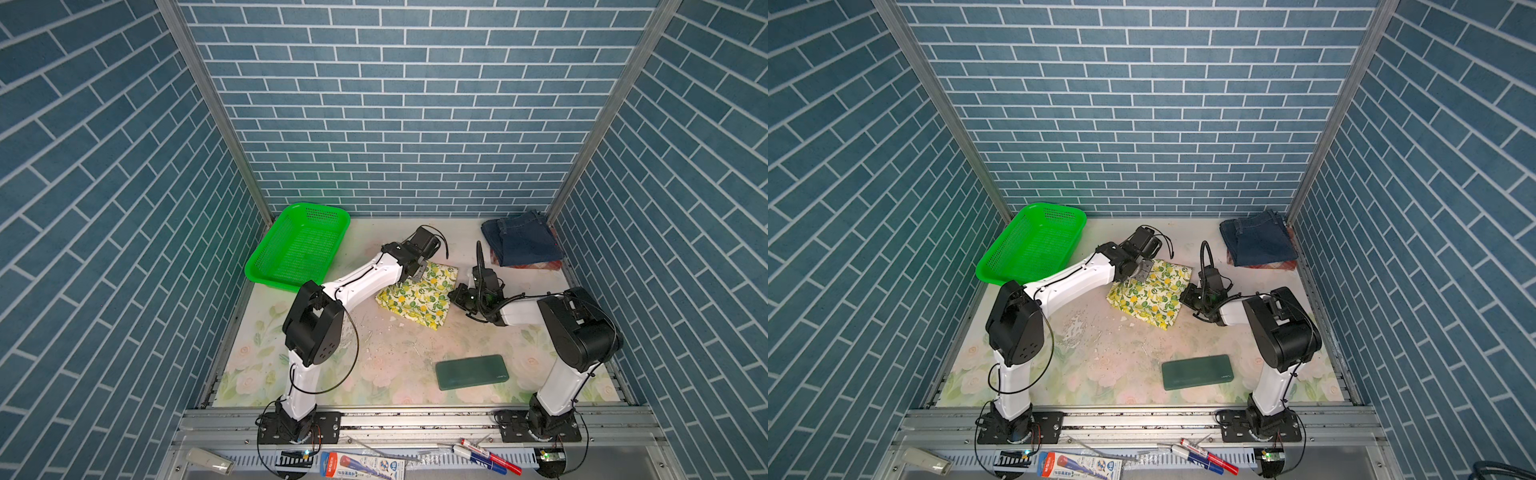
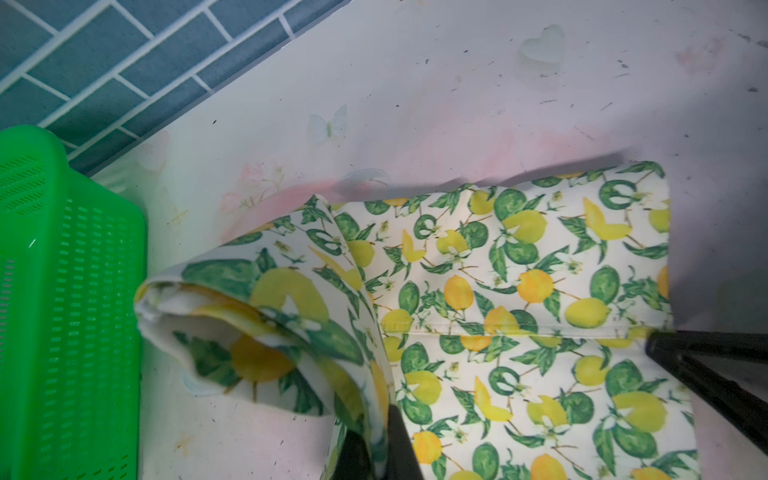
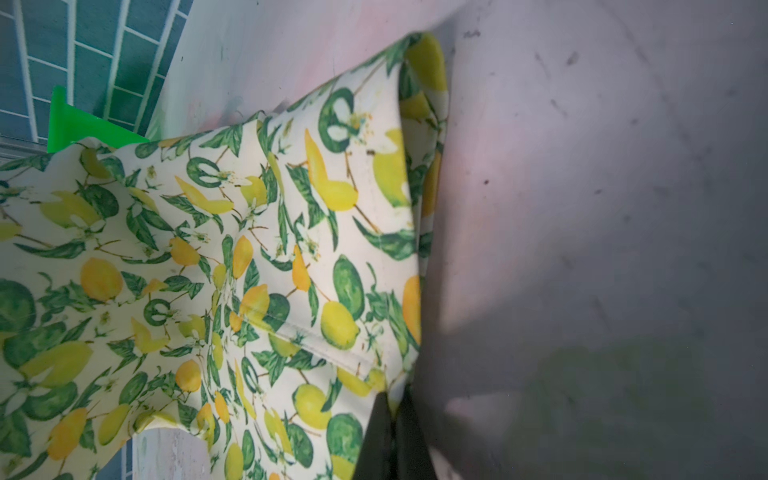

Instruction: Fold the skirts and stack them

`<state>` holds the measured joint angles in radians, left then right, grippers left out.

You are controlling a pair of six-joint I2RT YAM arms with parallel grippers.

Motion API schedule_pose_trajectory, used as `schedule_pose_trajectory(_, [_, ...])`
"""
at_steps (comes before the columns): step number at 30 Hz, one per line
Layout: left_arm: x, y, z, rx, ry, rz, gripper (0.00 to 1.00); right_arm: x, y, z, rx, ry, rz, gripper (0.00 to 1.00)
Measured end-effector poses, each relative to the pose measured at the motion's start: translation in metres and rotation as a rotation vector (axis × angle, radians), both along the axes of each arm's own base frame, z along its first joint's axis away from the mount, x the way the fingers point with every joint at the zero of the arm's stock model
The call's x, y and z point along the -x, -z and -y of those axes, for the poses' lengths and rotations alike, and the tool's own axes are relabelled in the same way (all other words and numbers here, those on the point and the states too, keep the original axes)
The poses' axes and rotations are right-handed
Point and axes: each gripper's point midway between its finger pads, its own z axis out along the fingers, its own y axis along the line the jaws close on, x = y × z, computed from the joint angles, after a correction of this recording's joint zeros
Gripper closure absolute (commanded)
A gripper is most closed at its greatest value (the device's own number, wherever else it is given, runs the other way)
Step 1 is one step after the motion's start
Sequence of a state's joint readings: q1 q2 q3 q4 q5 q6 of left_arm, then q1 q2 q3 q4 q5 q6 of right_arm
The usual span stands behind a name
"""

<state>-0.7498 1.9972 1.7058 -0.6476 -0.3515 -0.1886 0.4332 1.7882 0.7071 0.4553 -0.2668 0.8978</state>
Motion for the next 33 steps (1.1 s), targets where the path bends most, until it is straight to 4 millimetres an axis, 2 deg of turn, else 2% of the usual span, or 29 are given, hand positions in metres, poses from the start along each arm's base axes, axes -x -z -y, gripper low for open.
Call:
schedule_pose_trajectory(6, [0.015, 0.019, 0.025, -0.015, 0.057, -0.028, 1.00, -0.001, 0.001, -0.011, -0.057, 0.021, 0.012, 1.00])
schedule_pose_trajectory(16, [0.046, 0.058, 0.067, -0.029, 0.139, -0.090, 1.00, -0.002, 0.001, -0.014, -0.120, 0.047, 0.024, 1.00])
schedule_pose_trajectory(20, [0.050, 0.066, 0.076, -0.006, 0.137, -0.106, 1.00, -0.002, 0.002, -0.014, -0.139, 0.058, 0.027, 1.00])
schedule_pose_trajectory(28, [0.047, 0.082, 0.089, 0.034, 0.121, -0.134, 1.00, -0.004, 0.002, -0.017, -0.171, 0.067, 0.026, 1.00])
schedule_pose_trajectory(29, [0.048, 0.083, 0.089, 0.036, 0.121, -0.136, 0.99, -0.003, 0.002, -0.017, -0.172, 0.067, 0.025, 1.00])
schedule_pose_trajectory(31, [0.048, 0.083, 0.090, 0.040, 0.119, -0.138, 0.89, -0.003, 0.002, -0.017, -0.173, 0.067, 0.025, 1.00])
schedule_pose_trajectory(33, [0.047, 0.082, 0.091, 0.044, 0.118, -0.136, 0.71, -0.003, 0.002, -0.017, -0.174, 0.067, 0.026, 1.00])
